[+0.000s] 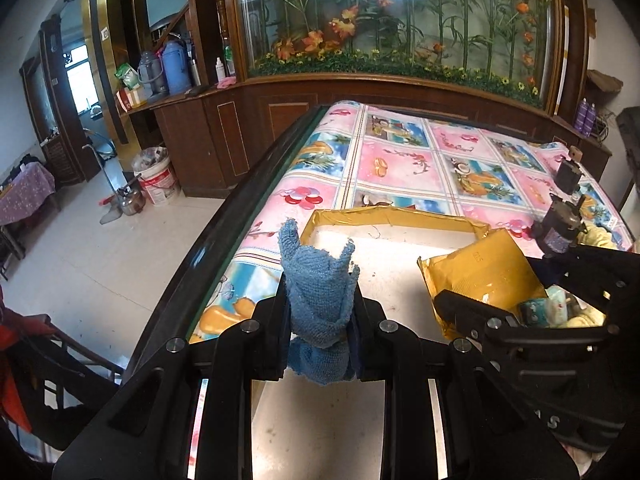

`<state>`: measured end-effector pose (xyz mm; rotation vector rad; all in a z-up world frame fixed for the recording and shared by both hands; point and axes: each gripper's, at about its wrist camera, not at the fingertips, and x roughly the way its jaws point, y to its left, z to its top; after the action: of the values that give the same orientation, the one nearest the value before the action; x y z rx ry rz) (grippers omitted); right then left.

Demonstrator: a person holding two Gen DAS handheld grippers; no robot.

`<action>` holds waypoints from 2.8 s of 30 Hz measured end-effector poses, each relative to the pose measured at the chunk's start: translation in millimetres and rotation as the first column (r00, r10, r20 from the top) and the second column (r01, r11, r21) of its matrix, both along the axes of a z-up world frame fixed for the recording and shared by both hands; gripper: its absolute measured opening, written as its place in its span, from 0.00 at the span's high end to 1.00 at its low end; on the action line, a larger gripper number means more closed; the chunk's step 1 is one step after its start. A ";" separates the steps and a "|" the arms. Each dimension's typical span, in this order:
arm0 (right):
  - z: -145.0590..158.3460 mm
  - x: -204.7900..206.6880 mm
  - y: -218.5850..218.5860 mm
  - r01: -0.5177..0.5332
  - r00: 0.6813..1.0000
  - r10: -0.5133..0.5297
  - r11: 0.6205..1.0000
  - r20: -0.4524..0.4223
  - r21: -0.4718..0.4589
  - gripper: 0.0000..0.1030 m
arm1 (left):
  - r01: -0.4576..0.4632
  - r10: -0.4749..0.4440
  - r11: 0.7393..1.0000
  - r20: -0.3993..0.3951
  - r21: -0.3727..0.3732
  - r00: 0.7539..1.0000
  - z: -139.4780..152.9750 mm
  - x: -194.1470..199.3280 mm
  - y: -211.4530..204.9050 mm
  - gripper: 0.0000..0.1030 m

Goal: Organize soft objects
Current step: 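Carry the doll and the yellow pouch into the yellow-rimmed tray and open both grippers, then grasp the green medicine sachet with the left gripper while the right grasps the lemon-print tissue pack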

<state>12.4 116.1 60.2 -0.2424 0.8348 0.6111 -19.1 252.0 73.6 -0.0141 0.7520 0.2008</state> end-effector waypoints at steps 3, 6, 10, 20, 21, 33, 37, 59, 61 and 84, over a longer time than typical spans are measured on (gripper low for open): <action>-4.4 4.4 1.8 0.013 1.000 -0.013 1.000 -0.006 -0.005 0.49 | 0.002 -0.002 1.000 -0.017 0.000 1.000 -7.3 10.4 0.7 0.78; -6.9 9.8 1.6 0.027 1.000 -0.027 1.000 -0.016 0.001 0.47 | -0.002 0.002 1.000 -0.029 -0.003 1.000 -12.8 15.7 2.3 0.76; -8.1 17.4 -0.4 0.048 0.999 -0.047 0.999 -0.026 0.012 0.43 | -0.017 0.017 1.000 -0.029 0.003 0.999 -15.0 18.9 4.7 0.70; 6.1 18.5 -20.9 0.092 0.996 -0.091 0.994 -0.019 0.065 0.36 | 0.012 -0.012 1.000 0.013 0.023 1.000 -7.3 7.2 -4.2 0.53; 8.2 17.4 -25.4 0.098 0.995 -0.096 0.992 -0.022 0.075 0.36 | 0.017 -0.018 1.000 0.016 0.024 1.000 -5.7 5.7 -6.6 0.53; 46.1 -22.1 -163.2 0.253 0.967 -0.251 0.936 -0.038 0.244 0.35 | 0.121 -0.119 0.977 0.023 -0.177 0.993 24.0 -27.6 -26.0 0.53; 33.8 -35.6 -212.7 0.330 0.944 -0.325 0.912 -0.062 0.245 0.31 | 0.212 -0.212 0.953 0.026 -0.214 0.977 27.4 -32.4 -62.2 0.46; -31.5 -64.2 -346.9 0.525 0.850 -0.490 0.813 -0.193 0.249 0.30 | 0.379 -0.423 0.879 -0.103 -0.290 0.901 -47.0 -24.4 -191.9 0.47; -37.0 -63.1 -342.2 0.521 0.852 -0.486 0.826 -0.196 0.213 0.31 | 0.387 -0.427 0.879 -0.096 -0.280 0.899 -51.1 -23.5 -198.0 0.43; -48.7 -74.1 -298.4 0.477 0.875 -0.474 0.879 -0.095 0.004 0.50 | 0.419 -0.462 0.847 -0.060 -0.328 0.885 -49.7 -40.8 -201.2 0.65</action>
<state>-61.7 -182.3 11.5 0.0229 0.9324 0.1683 -60.0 50.8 24.0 -0.1223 0.8979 -0.3643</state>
